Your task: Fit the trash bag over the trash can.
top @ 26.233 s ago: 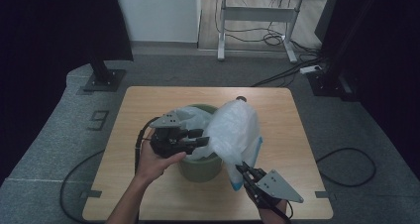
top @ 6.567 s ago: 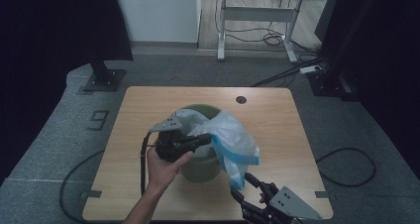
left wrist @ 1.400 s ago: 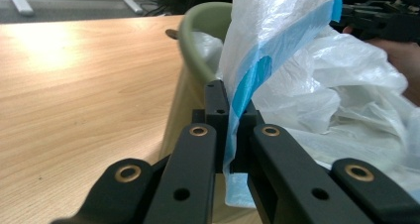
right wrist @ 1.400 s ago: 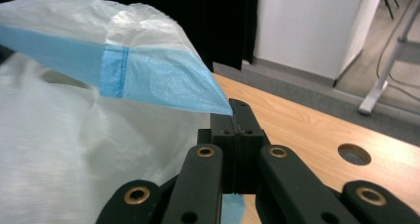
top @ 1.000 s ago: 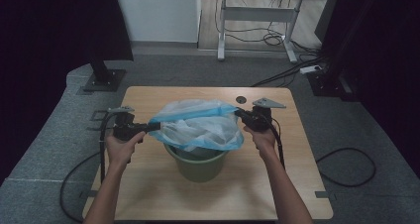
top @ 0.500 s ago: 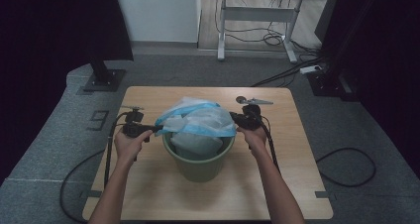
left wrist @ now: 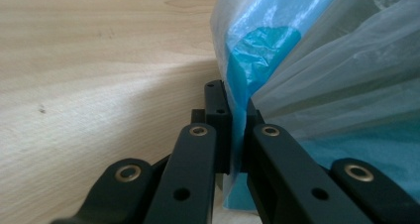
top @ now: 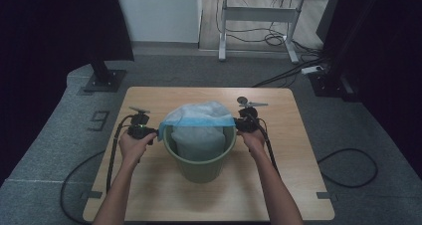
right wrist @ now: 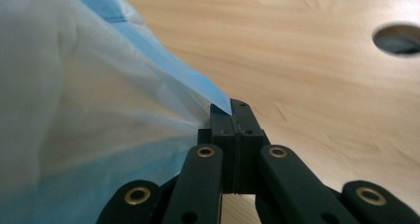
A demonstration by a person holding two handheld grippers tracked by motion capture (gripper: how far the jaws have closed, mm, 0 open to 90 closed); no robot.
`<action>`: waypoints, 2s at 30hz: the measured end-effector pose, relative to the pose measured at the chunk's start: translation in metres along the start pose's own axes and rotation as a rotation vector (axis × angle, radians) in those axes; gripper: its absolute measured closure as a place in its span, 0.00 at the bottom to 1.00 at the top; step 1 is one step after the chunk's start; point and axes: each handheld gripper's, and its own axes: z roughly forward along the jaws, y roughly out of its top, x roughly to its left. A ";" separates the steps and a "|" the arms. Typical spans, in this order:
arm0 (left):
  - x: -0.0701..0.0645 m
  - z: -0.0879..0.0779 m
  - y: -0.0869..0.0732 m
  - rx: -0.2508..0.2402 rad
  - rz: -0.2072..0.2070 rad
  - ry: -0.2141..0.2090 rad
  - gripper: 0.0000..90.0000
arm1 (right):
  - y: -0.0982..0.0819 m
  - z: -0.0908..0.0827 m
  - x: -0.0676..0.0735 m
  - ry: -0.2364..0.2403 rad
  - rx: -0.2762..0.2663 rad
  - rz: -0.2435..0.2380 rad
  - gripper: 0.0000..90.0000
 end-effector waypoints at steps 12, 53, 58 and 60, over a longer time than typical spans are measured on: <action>-0.001 -0.013 -0.012 -0.089 0.040 -0.072 0.99 | -0.009 -0.042 -0.013 -0.014 -0.133 0.065 0.59; -0.017 -0.015 -0.006 -0.123 0.078 -0.062 0.99 | -0.002 -0.082 -0.027 0.089 -0.285 0.064 0.48; -0.019 -0.015 -0.007 -0.127 0.082 -0.065 0.99 | -0.007 -0.129 -0.022 0.121 -0.327 0.014 0.48; -0.019 -0.014 -0.007 -0.125 0.084 -0.064 0.99 | -0.009 -0.142 -0.015 0.143 -0.328 -0.018 0.48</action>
